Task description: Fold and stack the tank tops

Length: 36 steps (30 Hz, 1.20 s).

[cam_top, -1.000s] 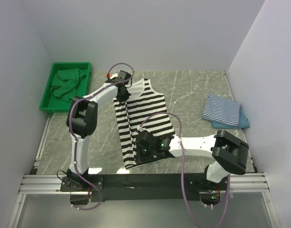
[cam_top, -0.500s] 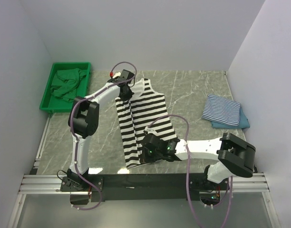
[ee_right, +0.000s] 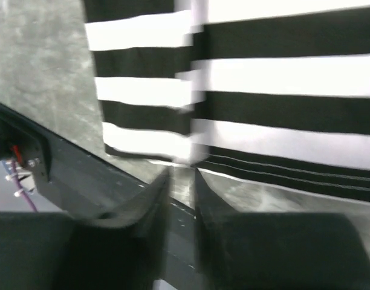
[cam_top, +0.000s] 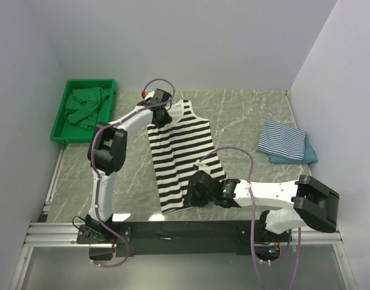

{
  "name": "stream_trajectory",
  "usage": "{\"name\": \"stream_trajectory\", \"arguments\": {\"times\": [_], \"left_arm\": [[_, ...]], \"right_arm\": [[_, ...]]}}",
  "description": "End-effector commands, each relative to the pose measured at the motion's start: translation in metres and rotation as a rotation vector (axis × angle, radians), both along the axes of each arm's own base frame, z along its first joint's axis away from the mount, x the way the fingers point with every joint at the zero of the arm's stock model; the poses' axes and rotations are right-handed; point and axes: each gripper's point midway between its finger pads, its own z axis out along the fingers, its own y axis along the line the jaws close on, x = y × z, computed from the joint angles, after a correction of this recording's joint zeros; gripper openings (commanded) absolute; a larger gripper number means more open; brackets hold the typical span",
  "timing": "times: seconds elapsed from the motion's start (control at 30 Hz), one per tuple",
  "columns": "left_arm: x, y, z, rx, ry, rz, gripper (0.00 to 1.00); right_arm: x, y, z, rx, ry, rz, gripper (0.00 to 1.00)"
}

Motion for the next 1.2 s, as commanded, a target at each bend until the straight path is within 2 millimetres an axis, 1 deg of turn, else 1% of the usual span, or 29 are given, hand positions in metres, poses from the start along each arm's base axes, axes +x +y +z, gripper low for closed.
{"name": "stream_trajectory", "arguments": {"times": [0.0,0.03,0.07,0.1,0.13,0.17,0.2,0.23,0.3,0.33,0.4,0.43,0.5,0.57,0.6,0.67,0.7,0.73,0.8,0.83,0.87,0.93,0.97,1.0,1.03,1.07,1.1,1.13,1.17], "left_arm": [[0.011,-0.012,0.027,-0.052,-0.093,-0.044,0.40],[0.012,-0.010,0.033,-0.051,-0.105,-0.048,0.42],[0.013,-0.007,0.039,-0.049,-0.118,-0.046,0.44],[0.014,-0.003,0.052,-0.051,-0.138,-0.039,0.46],[0.016,0.010,0.057,-0.049,-0.138,-0.006,0.48],[0.015,0.020,0.059,-0.048,-0.132,0.022,0.49],[0.012,0.030,0.066,-0.054,-0.132,0.045,0.48],[0.013,0.045,0.065,-0.070,-0.121,0.093,0.47],[0.004,0.057,0.053,-0.080,-0.081,0.115,0.38],[0.003,0.061,0.048,-0.075,-0.073,0.120,0.35],[0.000,0.062,0.031,-0.069,-0.038,0.104,0.28],[-0.001,0.062,0.025,-0.067,-0.025,0.095,0.26],[0.000,0.062,0.012,-0.067,-0.004,0.084,0.21],[0.005,0.062,0.005,-0.077,-0.007,0.063,0.19],[0.005,0.065,-0.005,-0.061,0.014,0.067,0.19],[0.011,0.064,-0.009,-0.060,0.014,0.051,0.18],[0.011,0.065,-0.021,-0.045,0.037,0.042,0.18],[0.015,0.068,-0.022,-0.030,0.034,0.048,0.18],[0.015,0.074,-0.037,-0.006,0.070,0.052,0.18],[0.020,0.076,-0.036,0.000,0.062,0.057,0.17],[0.021,0.079,-0.043,0.011,0.073,0.064,0.17],[0.031,0.088,-0.040,0.017,0.058,0.070,0.17],[0.036,0.090,-0.044,0.019,0.060,0.068,0.17],[0.042,0.097,-0.044,0.025,0.055,0.063,0.18],[0.058,0.096,-0.031,0.008,0.012,0.045,0.18],[0.064,0.092,-0.038,-0.017,0.018,0.011,0.20],[0.073,0.099,-0.036,-0.004,0.005,0.001,0.21],[0.088,0.099,-0.019,-0.011,-0.035,-0.011,0.23],[0.095,0.098,-0.024,-0.021,-0.037,-0.032,0.30]], "right_arm": [[0.006,-0.015,0.004,-0.016,-0.022,-0.073,0.34],[0.007,-0.019,0.009,-0.010,-0.037,-0.084,0.40],[0.008,-0.029,0.007,-0.047,-0.044,-0.113,0.45],[0.009,-0.034,0.010,-0.059,-0.062,-0.122,0.50],[0.011,-0.033,0.025,-0.042,-0.093,-0.131,0.52],[0.014,-0.041,0.027,-0.081,-0.125,-0.142,0.53],[0.013,-0.038,0.035,-0.078,-0.146,-0.127,0.53],[0.017,-0.029,0.049,-0.056,-0.170,-0.115,0.53],[0.021,-0.014,0.058,-0.053,-0.212,-0.048,0.53],[0.026,0.001,0.061,-0.064,-0.219,-0.021,0.53],[0.029,0.013,0.056,-0.118,-0.235,0.039,0.51],[0.033,0.025,0.049,-0.152,-0.234,0.074,0.51],[0.033,0.035,0.038,-0.180,-0.220,0.108,0.48],[0.035,0.043,0.020,-0.222,-0.212,0.134,0.46],[0.037,0.046,0.007,-0.256,-0.202,0.140,0.45],[0.037,0.048,-0.006,-0.296,-0.199,0.153,0.43],[0.037,0.048,-0.020,-0.330,-0.187,0.157,0.43],[0.036,0.051,-0.025,-0.337,-0.184,0.165,0.43],[0.030,0.058,-0.039,-0.354,-0.173,0.193,0.41],[0.027,0.064,-0.042,-0.350,-0.167,0.207,0.41],[0.024,0.070,-0.043,-0.347,-0.164,0.224,0.41],[0.017,0.092,-0.045,-0.328,-0.164,0.261,0.41],[0.013,0.102,-0.045,-0.307,-0.146,0.281,0.41],[0.015,0.120,-0.047,-0.285,-0.139,0.286,0.41],[0.014,0.135,-0.046,-0.245,-0.131,0.290,0.41],[0.012,0.148,-0.045,-0.213,-0.110,0.308,0.41],[0.016,0.170,-0.044,-0.179,-0.110,0.313,0.41],[0.023,0.182,-0.041,-0.156,-0.111,0.315,0.41],[0.028,0.192,-0.038,-0.138,-0.121,0.312,0.41]]}}
